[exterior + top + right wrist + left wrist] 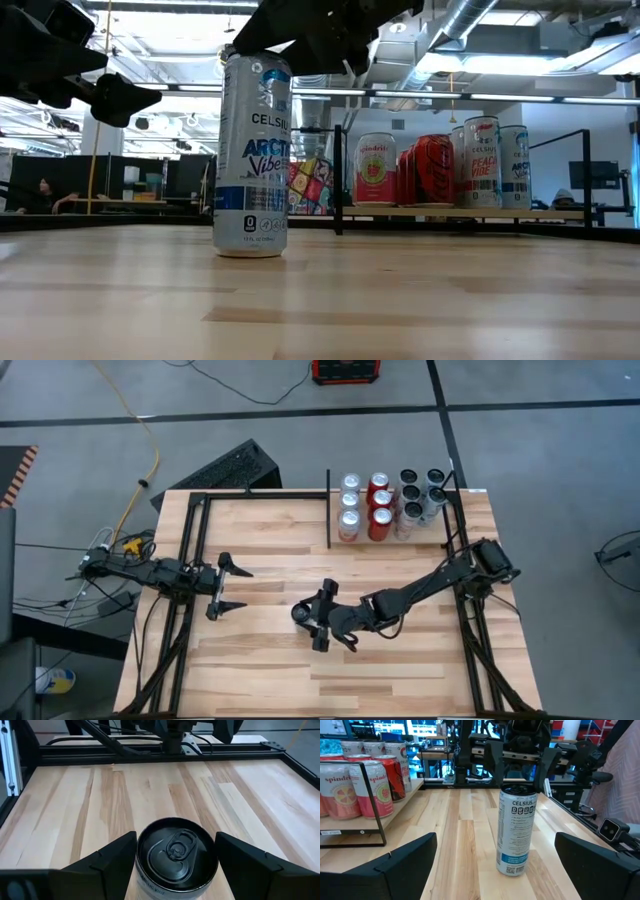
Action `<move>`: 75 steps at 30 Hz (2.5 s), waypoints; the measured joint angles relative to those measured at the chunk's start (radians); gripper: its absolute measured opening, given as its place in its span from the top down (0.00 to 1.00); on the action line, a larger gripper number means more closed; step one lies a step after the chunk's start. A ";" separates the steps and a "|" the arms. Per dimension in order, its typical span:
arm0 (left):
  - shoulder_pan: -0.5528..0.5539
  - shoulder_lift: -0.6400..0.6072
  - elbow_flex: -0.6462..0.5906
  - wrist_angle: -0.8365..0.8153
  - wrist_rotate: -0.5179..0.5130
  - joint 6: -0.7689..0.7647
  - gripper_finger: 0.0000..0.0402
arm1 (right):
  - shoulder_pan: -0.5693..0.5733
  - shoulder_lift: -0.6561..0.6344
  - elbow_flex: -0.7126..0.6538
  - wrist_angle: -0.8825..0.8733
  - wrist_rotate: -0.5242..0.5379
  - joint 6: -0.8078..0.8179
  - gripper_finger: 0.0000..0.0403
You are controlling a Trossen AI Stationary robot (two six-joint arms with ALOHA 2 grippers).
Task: Place canned beverage on shelf
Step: Put the black blue soda can on the shelf
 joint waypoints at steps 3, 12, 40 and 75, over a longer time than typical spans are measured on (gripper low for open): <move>0.000 0.000 0.000 0.000 0.000 0.000 0.03 | 0.000 0.000 0.000 0.000 0.000 0.003 0.26; 0.000 0.000 0.000 0.000 0.000 0.000 0.03 | 0.015 0.001 0.031 0.084 -0.003 -0.097 0.26; 0.000 0.000 0.000 0.000 0.000 0.000 0.03 | 0.026 0.000 0.086 -0.106 0.035 -0.082 0.04; 0.000 0.000 0.000 0.000 0.000 0.000 0.03 | 0.001 0.002 -0.016 0.008 0.001 0.029 0.09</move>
